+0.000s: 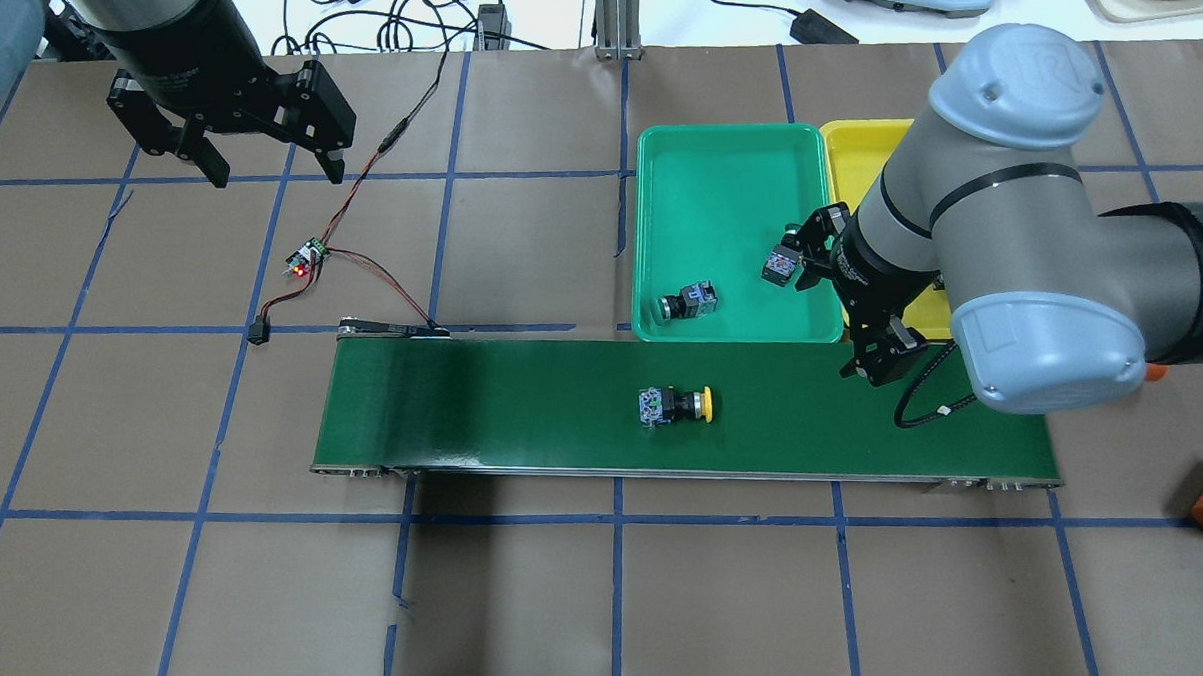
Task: Sort buttons by color to trays
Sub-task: 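Move the right gripper back over the belt toward the second yellow button, then grasp the second yellow-capped button on the belt with the right gripper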
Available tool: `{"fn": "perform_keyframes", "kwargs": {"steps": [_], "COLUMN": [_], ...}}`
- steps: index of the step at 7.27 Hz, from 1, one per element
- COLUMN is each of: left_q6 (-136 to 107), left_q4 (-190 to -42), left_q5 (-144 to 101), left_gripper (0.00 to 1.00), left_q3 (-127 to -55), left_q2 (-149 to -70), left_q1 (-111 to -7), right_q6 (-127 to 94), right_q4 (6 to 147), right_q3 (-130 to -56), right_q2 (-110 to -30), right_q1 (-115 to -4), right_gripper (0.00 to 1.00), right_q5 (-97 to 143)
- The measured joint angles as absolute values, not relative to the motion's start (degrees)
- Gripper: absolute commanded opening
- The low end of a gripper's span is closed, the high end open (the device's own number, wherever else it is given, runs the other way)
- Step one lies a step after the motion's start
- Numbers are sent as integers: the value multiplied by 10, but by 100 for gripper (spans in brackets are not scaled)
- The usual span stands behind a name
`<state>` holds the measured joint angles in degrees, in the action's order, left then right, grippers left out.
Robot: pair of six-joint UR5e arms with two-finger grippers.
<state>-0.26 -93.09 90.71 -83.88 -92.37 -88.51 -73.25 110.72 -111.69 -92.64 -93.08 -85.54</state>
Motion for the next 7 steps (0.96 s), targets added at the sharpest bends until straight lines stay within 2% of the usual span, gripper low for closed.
{"fn": "perform_keyframes", "kwargs": {"steps": [7], "left_q6": [-3], "left_q4": [-930], "left_q5": [907], "left_gripper": [100], "left_q3": [-837], "left_q2": [-924], "left_q1": [-884], "right_q6": [-767], "right_q4": [1111], "right_q3": [-1180], "right_q2": [-923], "right_q1": [-944], "right_gripper": [100], "right_q5": [-850]}}
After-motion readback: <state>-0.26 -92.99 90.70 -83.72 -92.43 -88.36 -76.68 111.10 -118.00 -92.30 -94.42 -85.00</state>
